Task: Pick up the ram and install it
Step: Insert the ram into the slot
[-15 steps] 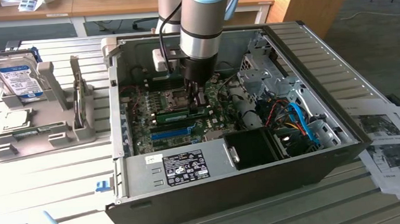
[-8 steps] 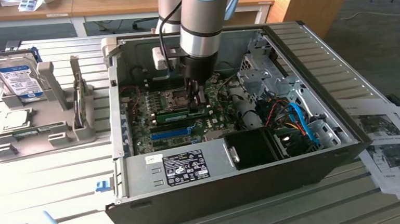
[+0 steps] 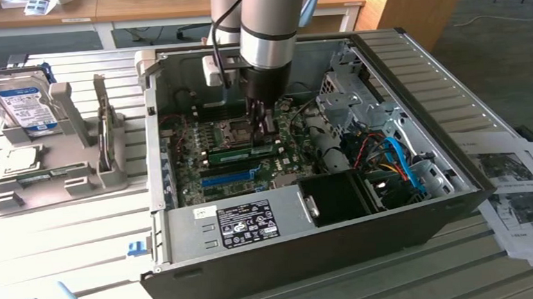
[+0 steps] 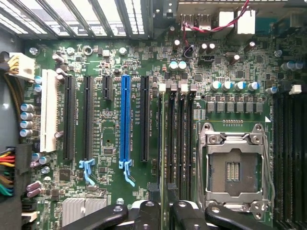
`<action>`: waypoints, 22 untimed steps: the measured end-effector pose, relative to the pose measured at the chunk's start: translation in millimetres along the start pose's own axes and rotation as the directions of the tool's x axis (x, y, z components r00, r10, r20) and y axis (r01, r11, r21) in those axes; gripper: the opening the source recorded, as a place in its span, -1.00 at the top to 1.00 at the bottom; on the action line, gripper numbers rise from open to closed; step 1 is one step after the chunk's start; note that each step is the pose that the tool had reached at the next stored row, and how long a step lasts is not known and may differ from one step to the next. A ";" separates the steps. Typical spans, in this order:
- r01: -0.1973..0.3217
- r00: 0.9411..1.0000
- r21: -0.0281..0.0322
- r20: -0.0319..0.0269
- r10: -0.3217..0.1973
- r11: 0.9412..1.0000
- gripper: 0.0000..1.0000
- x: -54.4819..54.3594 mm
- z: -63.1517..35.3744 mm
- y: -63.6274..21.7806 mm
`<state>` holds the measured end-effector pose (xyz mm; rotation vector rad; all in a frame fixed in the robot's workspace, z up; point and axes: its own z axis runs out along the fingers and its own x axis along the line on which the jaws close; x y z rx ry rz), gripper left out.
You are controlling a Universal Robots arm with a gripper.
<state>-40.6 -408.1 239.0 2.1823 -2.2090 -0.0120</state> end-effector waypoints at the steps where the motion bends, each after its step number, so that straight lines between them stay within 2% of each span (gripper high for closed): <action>1: 0.000 1.000 0.000 0.000 0.000 1.000 0.64 0.0 -2.0 0.1; 22: 0.000 1.000 0.000 -0.007 0.000 1.000 0.64 1.1 -54.8 1.7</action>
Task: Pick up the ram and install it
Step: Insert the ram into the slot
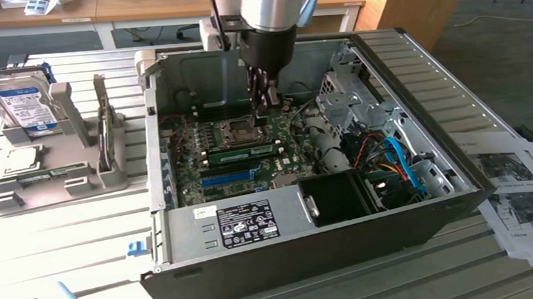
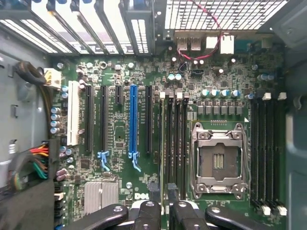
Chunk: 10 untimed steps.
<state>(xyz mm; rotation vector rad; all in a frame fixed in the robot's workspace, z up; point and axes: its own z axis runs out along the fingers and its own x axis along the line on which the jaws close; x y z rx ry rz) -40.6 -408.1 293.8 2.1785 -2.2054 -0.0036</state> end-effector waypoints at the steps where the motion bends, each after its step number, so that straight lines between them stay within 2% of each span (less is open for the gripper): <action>1: 0.000 1.000 0.000 -0.001 0.000 1.000 0.64 0.1 -2.4 0.1; 10: 0.000 1.000 0.000 -0.005 0.000 1.000 0.64 0.6 -23.8 0.7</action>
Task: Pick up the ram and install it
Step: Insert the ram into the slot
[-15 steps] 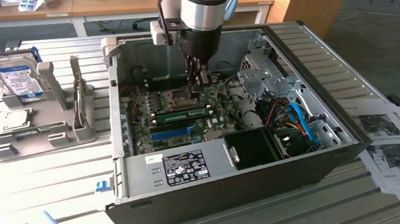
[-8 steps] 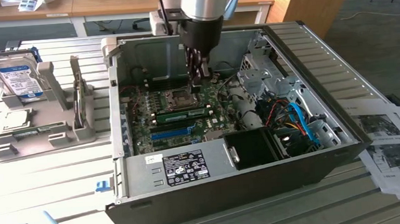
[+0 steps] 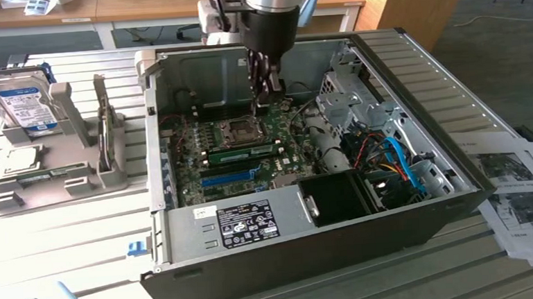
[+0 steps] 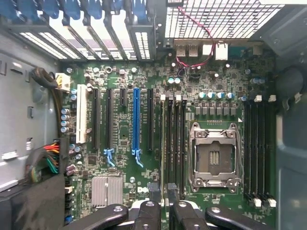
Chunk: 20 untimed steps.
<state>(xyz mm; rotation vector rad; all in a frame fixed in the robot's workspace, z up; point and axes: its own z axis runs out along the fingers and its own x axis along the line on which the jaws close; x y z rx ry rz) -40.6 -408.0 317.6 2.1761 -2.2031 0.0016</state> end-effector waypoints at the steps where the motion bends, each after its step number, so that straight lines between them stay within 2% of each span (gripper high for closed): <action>1: 0.000 1.000 0.000 -0.001 0.000 1.000 0.64 0.1 -2.1 0.1; 20: 0.000 1.000 0.000 -0.009 0.000 1.000 0.64 1.2 -39.8 1.3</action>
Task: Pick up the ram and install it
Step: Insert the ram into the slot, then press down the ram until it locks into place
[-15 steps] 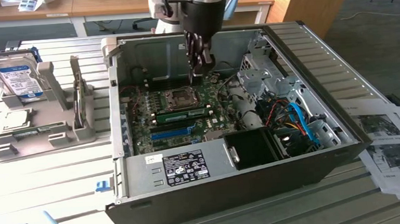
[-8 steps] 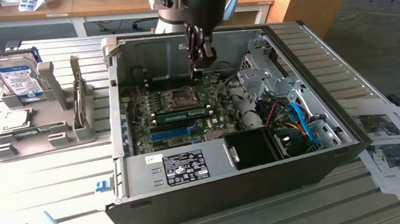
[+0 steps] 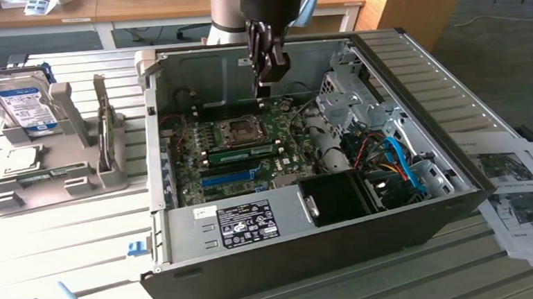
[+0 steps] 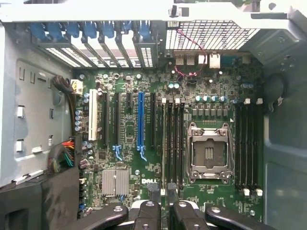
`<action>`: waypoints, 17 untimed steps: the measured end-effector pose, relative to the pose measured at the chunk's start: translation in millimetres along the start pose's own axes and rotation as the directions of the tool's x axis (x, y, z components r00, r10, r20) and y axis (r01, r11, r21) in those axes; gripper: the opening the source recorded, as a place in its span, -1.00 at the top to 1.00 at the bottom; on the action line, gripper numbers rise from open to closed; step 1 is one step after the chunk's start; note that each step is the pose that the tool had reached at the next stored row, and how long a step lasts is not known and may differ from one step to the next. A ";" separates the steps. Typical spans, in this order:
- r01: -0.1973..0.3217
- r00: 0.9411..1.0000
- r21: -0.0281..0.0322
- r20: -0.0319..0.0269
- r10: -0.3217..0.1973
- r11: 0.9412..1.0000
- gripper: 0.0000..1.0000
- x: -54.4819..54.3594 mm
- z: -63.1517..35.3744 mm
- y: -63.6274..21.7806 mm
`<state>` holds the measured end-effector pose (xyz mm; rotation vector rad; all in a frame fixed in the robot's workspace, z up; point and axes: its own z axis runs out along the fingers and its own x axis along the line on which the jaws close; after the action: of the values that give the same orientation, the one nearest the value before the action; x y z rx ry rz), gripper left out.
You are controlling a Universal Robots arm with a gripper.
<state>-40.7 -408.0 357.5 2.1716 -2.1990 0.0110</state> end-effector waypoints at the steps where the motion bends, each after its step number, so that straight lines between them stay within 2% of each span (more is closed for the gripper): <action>1: 0.000 1.000 0.000 0.000 0.000 1.000 0.64 0.0 -0.5 0.0; 17: 0.000 1.000 0.000 0.000 0.000 1.000 0.64 0.1 -3.6 0.1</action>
<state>-40.6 -408.0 361.1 2.1716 -2.1989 0.0111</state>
